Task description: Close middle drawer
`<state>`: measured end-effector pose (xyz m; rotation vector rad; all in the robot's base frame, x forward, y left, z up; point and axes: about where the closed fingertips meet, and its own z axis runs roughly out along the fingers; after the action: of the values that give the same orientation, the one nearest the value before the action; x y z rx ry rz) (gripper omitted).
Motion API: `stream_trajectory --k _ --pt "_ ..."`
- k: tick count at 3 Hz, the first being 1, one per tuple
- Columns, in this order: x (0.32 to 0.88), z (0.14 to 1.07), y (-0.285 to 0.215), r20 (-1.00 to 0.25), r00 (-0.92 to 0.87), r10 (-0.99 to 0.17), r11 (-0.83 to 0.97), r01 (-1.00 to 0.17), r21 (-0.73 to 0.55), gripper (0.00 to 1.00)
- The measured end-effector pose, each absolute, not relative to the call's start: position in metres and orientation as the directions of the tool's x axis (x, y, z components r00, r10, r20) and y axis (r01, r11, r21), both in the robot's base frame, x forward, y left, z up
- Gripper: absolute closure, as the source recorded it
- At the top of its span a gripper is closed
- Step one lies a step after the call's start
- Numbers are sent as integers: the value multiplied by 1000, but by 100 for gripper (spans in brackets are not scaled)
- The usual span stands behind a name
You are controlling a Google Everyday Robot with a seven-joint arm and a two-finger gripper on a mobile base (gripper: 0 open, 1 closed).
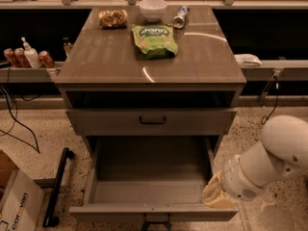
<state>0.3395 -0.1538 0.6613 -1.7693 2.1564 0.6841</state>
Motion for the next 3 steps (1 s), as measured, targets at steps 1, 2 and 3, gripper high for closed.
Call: stream_trajectory --k 1,2,3 --pt "333 617 -151 -516 -238 -823 159 -968 194 100" --pt "332 569 -150 -531 -270 -803 181 -960 215 100" --pt "335 517 -152 -544 -338 -768 220 -937 272 100"
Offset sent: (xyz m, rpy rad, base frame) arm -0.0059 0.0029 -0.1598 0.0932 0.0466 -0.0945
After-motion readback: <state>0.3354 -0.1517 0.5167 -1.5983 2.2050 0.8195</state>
